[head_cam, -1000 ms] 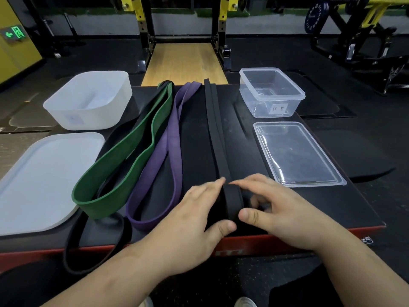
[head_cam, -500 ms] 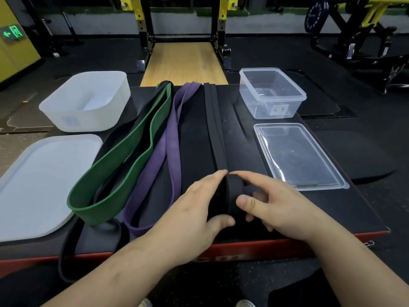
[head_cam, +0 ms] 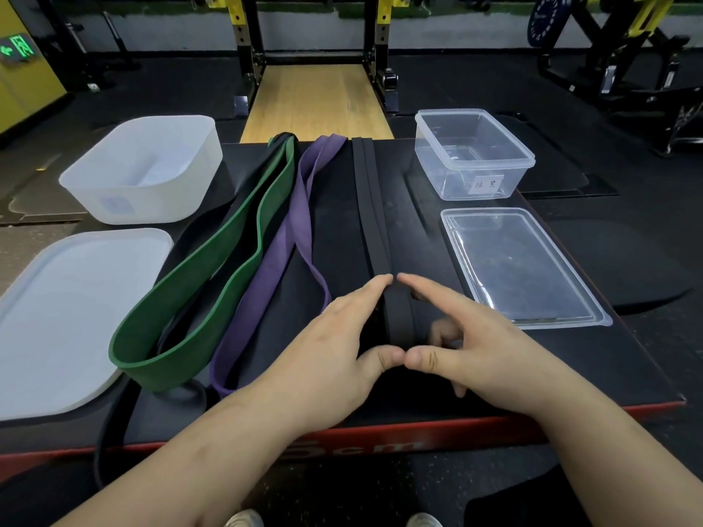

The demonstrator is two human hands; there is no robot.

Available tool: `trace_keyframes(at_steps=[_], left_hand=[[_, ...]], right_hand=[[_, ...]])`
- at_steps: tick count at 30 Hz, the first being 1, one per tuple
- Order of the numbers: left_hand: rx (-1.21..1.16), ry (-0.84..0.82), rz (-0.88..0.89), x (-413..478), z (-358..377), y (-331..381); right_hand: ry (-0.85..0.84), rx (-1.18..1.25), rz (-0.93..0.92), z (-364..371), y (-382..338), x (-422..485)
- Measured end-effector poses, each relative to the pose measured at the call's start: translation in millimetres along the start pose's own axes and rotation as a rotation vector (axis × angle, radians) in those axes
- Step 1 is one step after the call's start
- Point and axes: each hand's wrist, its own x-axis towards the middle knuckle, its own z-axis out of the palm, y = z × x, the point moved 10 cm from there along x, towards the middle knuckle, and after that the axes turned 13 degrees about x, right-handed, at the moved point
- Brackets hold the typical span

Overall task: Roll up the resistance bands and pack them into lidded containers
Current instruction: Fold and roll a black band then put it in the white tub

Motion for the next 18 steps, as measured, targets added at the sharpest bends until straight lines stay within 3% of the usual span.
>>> trace_keyframes(at_steps=[9,18], left_hand=[[0.034,0.006,0.029,-8,0,5],[-0.003,-0.04,0.06,-40,12,18]], right_hand=[[0.011,-0.006,-0.025,-1,-1,-4],[-0.069,0.146,-0.016,13,9,-27]])
